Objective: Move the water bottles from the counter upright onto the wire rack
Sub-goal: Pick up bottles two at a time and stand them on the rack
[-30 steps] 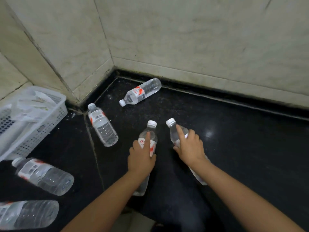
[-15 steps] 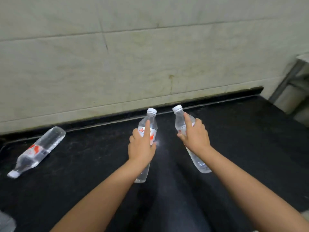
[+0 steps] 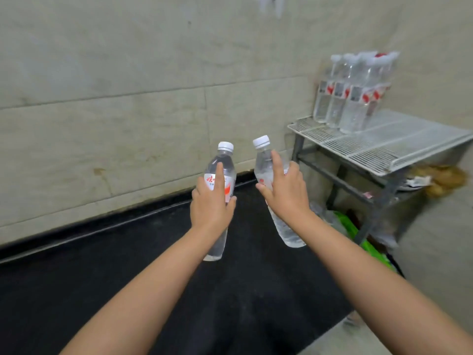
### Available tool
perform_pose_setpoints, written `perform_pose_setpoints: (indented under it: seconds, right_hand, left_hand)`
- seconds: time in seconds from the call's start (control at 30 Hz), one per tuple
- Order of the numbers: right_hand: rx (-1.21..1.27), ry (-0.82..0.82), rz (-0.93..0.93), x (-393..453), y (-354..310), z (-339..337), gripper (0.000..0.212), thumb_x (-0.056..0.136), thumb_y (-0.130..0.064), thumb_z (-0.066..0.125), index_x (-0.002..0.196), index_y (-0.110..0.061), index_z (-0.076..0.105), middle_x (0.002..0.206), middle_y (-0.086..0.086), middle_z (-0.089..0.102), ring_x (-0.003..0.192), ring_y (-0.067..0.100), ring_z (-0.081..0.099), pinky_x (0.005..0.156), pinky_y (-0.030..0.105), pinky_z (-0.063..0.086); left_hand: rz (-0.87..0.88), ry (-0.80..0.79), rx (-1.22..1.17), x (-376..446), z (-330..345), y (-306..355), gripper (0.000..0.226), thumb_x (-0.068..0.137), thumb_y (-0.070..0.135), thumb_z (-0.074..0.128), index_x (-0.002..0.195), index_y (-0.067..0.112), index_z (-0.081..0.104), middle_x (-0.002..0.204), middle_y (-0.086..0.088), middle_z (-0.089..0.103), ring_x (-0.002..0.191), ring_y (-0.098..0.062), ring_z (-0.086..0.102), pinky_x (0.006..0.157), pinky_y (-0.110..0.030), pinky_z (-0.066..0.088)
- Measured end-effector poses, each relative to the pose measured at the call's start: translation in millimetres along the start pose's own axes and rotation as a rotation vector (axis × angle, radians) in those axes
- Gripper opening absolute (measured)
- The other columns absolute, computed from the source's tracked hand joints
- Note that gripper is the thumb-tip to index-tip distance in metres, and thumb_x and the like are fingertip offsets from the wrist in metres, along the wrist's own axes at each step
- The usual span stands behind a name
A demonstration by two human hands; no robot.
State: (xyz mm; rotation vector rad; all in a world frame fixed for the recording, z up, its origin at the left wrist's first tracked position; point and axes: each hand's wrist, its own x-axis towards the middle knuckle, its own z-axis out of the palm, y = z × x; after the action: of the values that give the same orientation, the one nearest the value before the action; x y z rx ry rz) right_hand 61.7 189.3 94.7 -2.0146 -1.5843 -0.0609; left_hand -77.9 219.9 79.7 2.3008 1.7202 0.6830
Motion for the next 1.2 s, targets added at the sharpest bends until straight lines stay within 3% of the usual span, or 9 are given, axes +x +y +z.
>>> perform_pose_setpoints:
  seconds: [0.33, 0.53, 0.7, 0.93, 1.1, 1.2]
  right_hand:
    - [0.083, 0.268, 0.007, 93, 137, -96, 0.077, 0.087, -0.035, 0.055, 0.146, -0.017, 0.010, 0.137, 0.029, 0.027, 0.121, 0.039, 0.038, 0.100, 0.042, 0.036]
    - [0.227, 0.393, -0.065, 180, 209, -130, 0.077, 0.086, -0.029, 0.059, 0.146, -0.020, 0.011, 0.141, 0.025, 0.026, 0.128, 0.035, 0.033, 0.105, 0.041, 0.035]
    - [0.284, 0.428, -0.060, 238, 269, -146, 0.083, 0.081, -0.039, 0.058, 0.146, -0.021, 0.010, 0.134, 0.024, 0.031, 0.120, 0.035, 0.044, 0.101, 0.046, 0.041]
    - [0.330, 0.436, -0.077, 292, 365, -158, 0.078, 0.084, -0.027, 0.062, 0.145, -0.014, 0.015, 0.131, 0.025, 0.033, 0.116, 0.038, 0.045, 0.100, 0.045, 0.041]
    - [0.324, 0.412, -0.166, 321, 438, -168, 0.074, 0.084, -0.024, 0.063, 0.144, -0.010, 0.021, 0.132, 0.029, 0.034, 0.115, 0.040, 0.045, 0.096, 0.046, 0.042]
    - [0.330, 0.380, -0.185, 334, 474, -171, 0.073, 0.084, -0.024, 0.063, 0.143, -0.007, 0.023, 0.132, 0.030, 0.035, 0.117, 0.040, 0.043, 0.096, 0.046, 0.041]
  left_hand:
    - [0.285, 0.238, -0.168, 88, 54, 156, 0.077, 0.085, 0.024, 0.059, 0.147, 0.019, 0.014, 0.123, -0.028, 0.040, 0.108, -0.042, 0.044, 0.090, -0.046, 0.041]
    - [0.396, 0.421, -0.240, 168, 85, 229, 0.083, 0.075, 0.019, 0.071, 0.130, 0.032, 0.009, 0.107, -0.035, 0.050, 0.091, -0.048, 0.052, 0.074, -0.048, 0.048]
    - [0.398, 0.496, -0.273, 218, 102, 295, 0.078, 0.077, 0.020, 0.069, 0.129, 0.034, 0.013, 0.111, -0.033, 0.049, 0.091, -0.044, 0.053, 0.077, -0.046, 0.047]
    - [0.395, 0.582, -0.217, 248, 145, 384, 0.069, 0.078, 0.047, 0.042, 0.135, 0.027, 0.008, 0.114, -0.032, 0.050, 0.096, -0.043, 0.054, 0.077, -0.043, 0.049]
    - [0.289, 0.619, -0.179, 256, 186, 448, 0.071, 0.084, 0.033, 0.059, 0.133, 0.034, 0.007, 0.128, -0.034, 0.042, 0.105, -0.041, 0.052, 0.084, -0.046, 0.048]
    - [0.194, 0.646, -0.160, 262, 210, 482, 0.068, 0.085, 0.037, 0.053, 0.132, 0.036, 0.004, 0.135, -0.034, 0.035, 0.113, -0.041, 0.049, 0.091, -0.048, 0.046]
